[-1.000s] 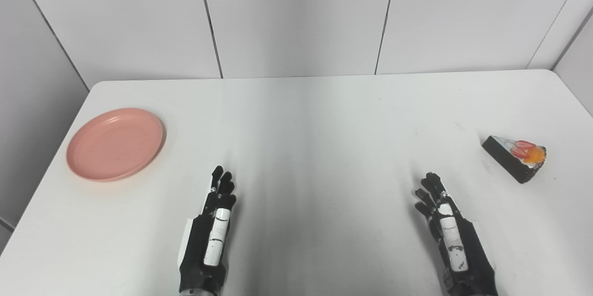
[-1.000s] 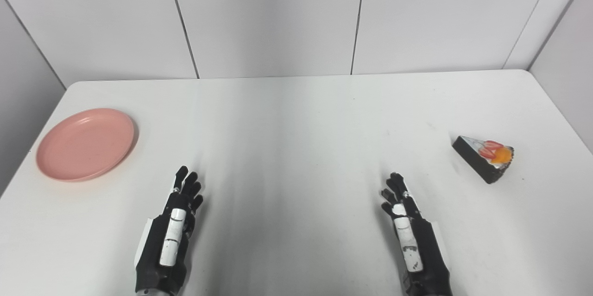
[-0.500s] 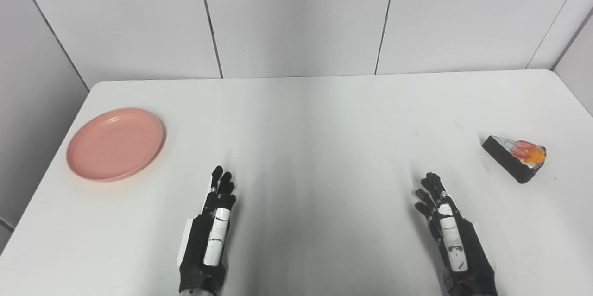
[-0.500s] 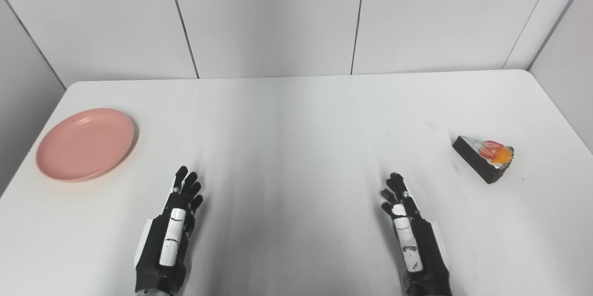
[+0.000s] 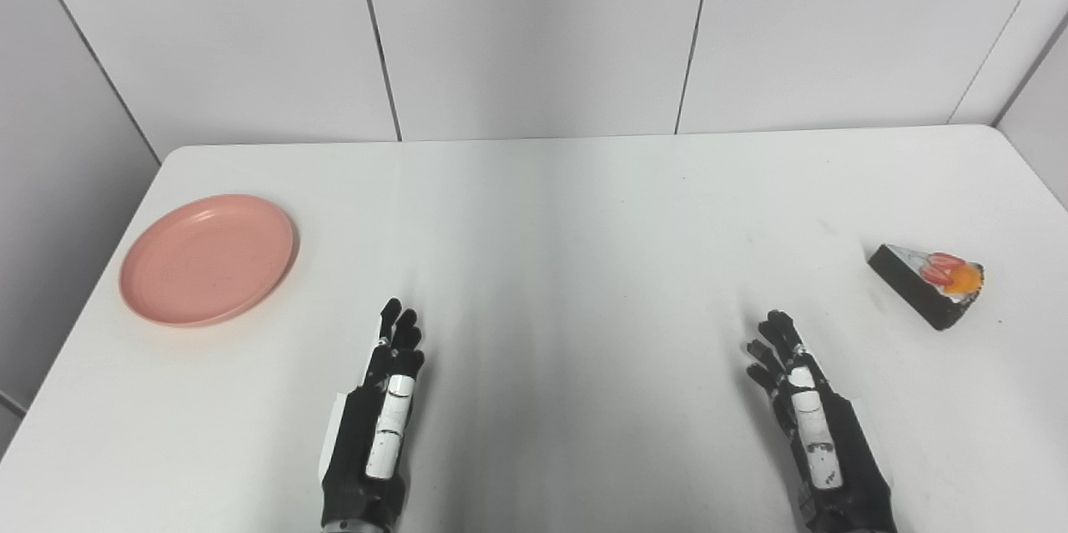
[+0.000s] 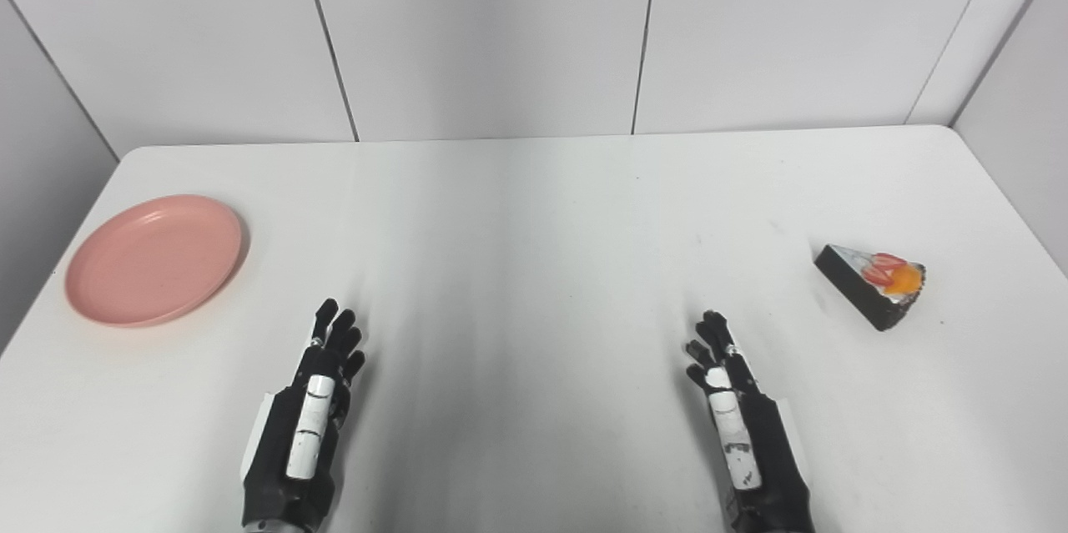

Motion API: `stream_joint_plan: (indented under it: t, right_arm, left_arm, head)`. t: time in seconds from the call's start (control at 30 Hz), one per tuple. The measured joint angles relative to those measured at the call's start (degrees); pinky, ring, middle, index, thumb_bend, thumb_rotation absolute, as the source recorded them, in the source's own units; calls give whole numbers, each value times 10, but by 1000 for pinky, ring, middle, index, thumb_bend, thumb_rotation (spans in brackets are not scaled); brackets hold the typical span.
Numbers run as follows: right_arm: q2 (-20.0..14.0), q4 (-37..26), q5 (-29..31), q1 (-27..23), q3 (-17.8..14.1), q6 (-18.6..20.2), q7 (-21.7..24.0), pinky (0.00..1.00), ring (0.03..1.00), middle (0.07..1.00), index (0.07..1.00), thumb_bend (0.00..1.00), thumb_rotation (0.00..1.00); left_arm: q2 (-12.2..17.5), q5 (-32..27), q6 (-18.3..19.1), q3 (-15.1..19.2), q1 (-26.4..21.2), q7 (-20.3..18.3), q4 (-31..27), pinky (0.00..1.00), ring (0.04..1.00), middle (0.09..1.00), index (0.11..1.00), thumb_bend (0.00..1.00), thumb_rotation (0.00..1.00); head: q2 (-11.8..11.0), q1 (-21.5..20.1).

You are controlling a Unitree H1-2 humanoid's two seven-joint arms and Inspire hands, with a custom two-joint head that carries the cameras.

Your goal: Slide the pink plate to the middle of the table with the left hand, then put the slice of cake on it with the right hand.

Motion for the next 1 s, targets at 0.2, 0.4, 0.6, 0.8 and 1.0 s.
stream_joint_plan:
  t: [0.2,0.4,0.6,0.8,1.0]
  right_arm:
    - [0,0,-2,0,0,0,0,914,917,943,939,926,959]
    - [0,0,-2,0,0,0,0,917,919,945,941,922,960]
    - [0,0,-2,0,1,0,0,916,916,944,940,923,957]
    - [0,0,-1,0,1,0,0,911,913,940,932,919,952]
    - [0,0,-1,0,1,0,0,912,915,941,934,919,954]
  left_arm:
    - [1,0,1,0,0,0,0,1000,1000,1000,1000,694,848]
    - [2,0,7,-1,0,0,0,1000,1000,1000,1000,705,848]
    - [2,0,9,-1,0,0,-1,1000,998,1000,1000,712,842]
    - [2,0,9,-1,0,0,0,1000,1000,1000,1000,711,851]
    - [2,0,9,-1,0,0,0,1000,1000,1000,1000,714,849]
  head:
    - [0,0]
    - [0,0]
    - [0,0]
    - [0,0]
    - [0,0]
